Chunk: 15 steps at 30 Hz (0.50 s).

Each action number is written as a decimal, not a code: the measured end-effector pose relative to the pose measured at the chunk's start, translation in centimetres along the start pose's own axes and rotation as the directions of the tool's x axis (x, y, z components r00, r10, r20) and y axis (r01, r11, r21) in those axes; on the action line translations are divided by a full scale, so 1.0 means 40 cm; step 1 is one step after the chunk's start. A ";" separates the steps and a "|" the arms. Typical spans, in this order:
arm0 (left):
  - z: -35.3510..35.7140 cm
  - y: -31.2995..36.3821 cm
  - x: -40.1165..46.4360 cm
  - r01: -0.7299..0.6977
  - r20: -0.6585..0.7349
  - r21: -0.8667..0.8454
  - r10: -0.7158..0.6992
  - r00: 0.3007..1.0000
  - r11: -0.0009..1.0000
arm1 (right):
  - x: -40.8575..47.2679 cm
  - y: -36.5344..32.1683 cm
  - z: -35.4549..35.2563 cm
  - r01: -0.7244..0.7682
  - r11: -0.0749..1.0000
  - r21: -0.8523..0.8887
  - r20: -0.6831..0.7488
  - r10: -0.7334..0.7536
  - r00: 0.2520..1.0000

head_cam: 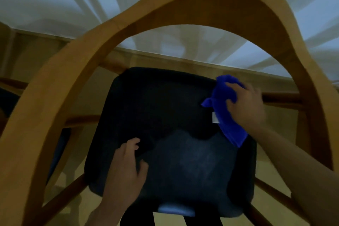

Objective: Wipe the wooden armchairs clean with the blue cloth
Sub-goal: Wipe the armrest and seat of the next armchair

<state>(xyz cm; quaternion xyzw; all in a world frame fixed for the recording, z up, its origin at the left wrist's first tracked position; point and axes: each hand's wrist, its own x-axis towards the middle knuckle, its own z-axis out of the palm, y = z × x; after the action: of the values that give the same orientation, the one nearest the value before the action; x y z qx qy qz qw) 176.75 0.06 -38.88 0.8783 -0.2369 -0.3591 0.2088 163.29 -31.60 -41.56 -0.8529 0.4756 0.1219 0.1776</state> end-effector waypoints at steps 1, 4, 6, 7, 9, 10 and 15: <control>0.006 0.003 0.000 -0.010 -0.007 -0.002 0.010 1.000 1.000 | -0.013 0.027 -0.001 -0.064 0.998 0.003 -0.003 0.065 0.998; 0.017 0.006 -0.001 -0.030 -0.023 -0.035 0.029 0.999 0.999 | -0.036 0.035 0.010 -0.240 0.966 0.100 0.012 0.240 0.971; 0.012 -0.007 0.002 -0.031 -0.054 -0.062 0.027 0.998 0.998 | -0.025 0.005 0.019 -0.336 0.923 0.187 0.033 0.336 0.941; 0.004 -0.018 0.007 -0.015 -0.084 -0.077 0.008 0.996 0.997 | -0.015 -0.018 0.018 -0.385 0.894 0.229 0.043 0.385 0.922; -0.020 -0.053 0.021 0.028 -0.147 -0.117 -0.045 0.988 0.993 | 0.005 -0.075 0.019 -0.434 0.848 0.306 0.035 0.445 0.895; -0.033 -0.074 0.027 0.040 -0.174 -0.130 -0.063 0.983 0.991 | 0.011 -0.116 0.026 -0.413 0.854 0.316 0.008 0.433 0.901; -0.081 -0.179 0.037 0.124 -0.240 -0.137 -0.154 0.958 0.983 | -0.016 -0.461 0.123 -0.047 0.980 0.194 -0.059 0.059 0.997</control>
<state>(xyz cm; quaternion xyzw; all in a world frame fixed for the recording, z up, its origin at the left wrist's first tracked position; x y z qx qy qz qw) 181.93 5.60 -41.40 0.9167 -0.1243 -0.2732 0.2638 178.54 -20.11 -42.35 -0.8223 0.5131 0.0527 0.2404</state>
